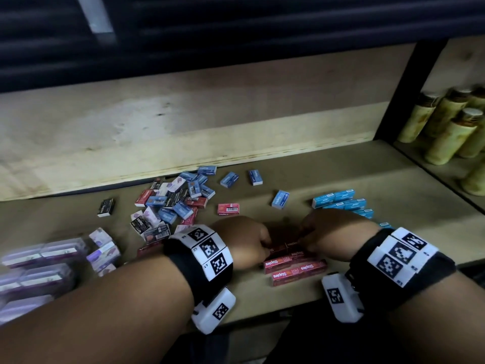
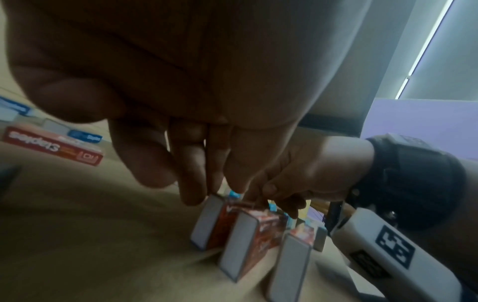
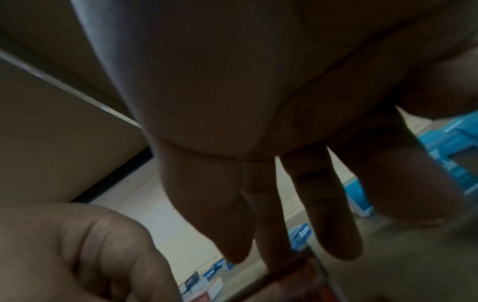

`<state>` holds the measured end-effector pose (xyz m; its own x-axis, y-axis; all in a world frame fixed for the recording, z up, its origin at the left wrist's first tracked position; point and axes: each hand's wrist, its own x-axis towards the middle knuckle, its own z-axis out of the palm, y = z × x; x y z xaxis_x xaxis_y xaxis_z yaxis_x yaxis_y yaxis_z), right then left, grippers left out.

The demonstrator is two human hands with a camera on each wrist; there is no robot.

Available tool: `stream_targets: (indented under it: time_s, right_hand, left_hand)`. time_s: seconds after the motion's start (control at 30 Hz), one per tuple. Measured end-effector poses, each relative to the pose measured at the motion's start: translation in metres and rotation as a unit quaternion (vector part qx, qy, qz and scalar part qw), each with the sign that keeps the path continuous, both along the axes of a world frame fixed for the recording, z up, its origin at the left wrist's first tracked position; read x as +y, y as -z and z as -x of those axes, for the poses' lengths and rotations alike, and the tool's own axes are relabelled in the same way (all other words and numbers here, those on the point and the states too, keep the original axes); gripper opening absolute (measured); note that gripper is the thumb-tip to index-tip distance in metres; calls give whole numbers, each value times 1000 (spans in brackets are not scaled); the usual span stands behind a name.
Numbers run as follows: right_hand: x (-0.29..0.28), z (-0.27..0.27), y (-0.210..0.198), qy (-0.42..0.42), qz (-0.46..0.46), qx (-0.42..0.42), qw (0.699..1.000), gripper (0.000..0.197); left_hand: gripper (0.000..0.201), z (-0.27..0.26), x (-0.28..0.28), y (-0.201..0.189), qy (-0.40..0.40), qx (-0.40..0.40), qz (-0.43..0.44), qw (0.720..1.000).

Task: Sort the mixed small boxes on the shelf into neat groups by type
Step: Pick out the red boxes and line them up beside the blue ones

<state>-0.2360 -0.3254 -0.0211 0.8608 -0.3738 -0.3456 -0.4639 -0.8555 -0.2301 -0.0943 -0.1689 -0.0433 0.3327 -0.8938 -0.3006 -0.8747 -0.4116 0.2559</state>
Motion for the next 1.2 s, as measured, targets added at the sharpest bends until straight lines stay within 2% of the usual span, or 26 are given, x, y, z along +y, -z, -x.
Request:
stream_targets:
  time_s: [0.3,0.47,0.6,0.7,0.77,0.93,1.03,1.1,1.2]
  right_hand:
    - [2,-1,-11,28,3,-58,998,23]
    - [22,-26,-26,-14,18,-84,996,26]
    - [40,-53,-37,-74,81,-59,992,34]
    - [54,-78,-43,-111,122,-41,985,35]
    - [64,-94,-43,-139,142,-17,980,34]
    - [77,-129,-37,-194,195,58,960,31]
    - [77,-150,-26,-211,229,86,946,25]
    - [74,-163,-18,-210,250,99,940,30]
    - [70,-177,-6,-214,265,118,933,33]
  left_hand:
    - [39,-26,63,-5,-102,54,82,990]
    - [36,-43,109,-5,-185,63,92,976]
    - [36,-48,142,-8,-226,24,98,969]
    - [17,-51,164,-11,-235,38,86,967]
    - [13,-52,174,-14,-231,47,84,968]
    - [27,-59,195,-7,-272,-17,84,959]
    - [24,-63,203,0,-277,-39,67,958]
    - [26,-64,207,5,-277,-40,67,958]
    - [43,-64,210,11,-282,-23,68,957]
